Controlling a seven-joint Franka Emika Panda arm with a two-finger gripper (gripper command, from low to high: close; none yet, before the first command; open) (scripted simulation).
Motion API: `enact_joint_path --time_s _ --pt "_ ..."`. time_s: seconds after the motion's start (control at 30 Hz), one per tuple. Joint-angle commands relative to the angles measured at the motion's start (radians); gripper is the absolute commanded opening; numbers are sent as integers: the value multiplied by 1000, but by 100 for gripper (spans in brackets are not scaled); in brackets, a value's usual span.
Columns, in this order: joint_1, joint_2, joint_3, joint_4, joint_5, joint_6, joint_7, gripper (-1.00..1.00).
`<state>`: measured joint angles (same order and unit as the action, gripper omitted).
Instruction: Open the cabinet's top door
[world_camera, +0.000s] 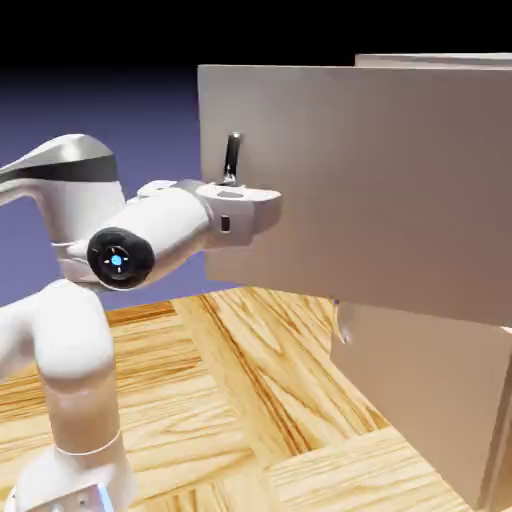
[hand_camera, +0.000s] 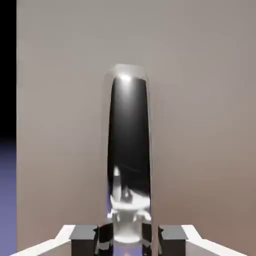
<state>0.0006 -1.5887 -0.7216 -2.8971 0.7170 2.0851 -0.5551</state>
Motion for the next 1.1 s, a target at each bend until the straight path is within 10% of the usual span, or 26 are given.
enact_joint_path --time_s 0.0,1.03,1.07 --pt "1 7 -34 24 -29 -42 0 -100" --pt "708 127 -527 1106 -359 -1047 105 -100" --pt "708 127 -527 1106 -359 -1047 105 100"
